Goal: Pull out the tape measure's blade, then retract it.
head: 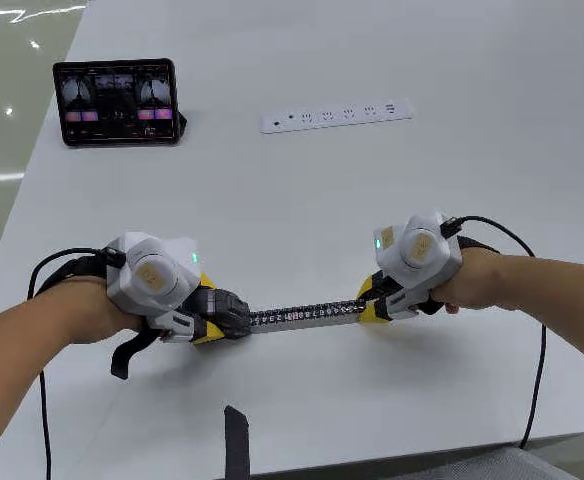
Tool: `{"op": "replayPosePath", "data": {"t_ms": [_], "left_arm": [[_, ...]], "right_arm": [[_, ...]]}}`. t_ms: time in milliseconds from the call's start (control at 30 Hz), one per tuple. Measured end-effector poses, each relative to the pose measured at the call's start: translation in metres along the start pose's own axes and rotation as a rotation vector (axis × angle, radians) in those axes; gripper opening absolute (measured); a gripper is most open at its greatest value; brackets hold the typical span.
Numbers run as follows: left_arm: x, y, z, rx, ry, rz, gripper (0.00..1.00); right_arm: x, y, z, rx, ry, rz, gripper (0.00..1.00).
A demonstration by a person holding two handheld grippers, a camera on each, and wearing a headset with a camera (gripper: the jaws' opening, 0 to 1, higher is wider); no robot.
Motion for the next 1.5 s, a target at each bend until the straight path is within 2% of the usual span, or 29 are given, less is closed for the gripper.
{"op": "replayPosePath", "data": {"t_ms": [1500], "left_arm": [[0.001,0.0,0.0,0.005,0.004,-0.005,0.31]], "right_arm": [[0.003,0.024,0.024,-0.04,-0.026,0.015,0.09]]}}
Point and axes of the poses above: the centre of the closed fingertips' face, and the gripper's own axes: y roughly backward along the fingers, x roughly to its right, z roughly out of its underside, the point moved 7 cm from there along y, roughly backward along the fingers, and after that the axes turned 9 degrees about x, right-handed, at the moved point
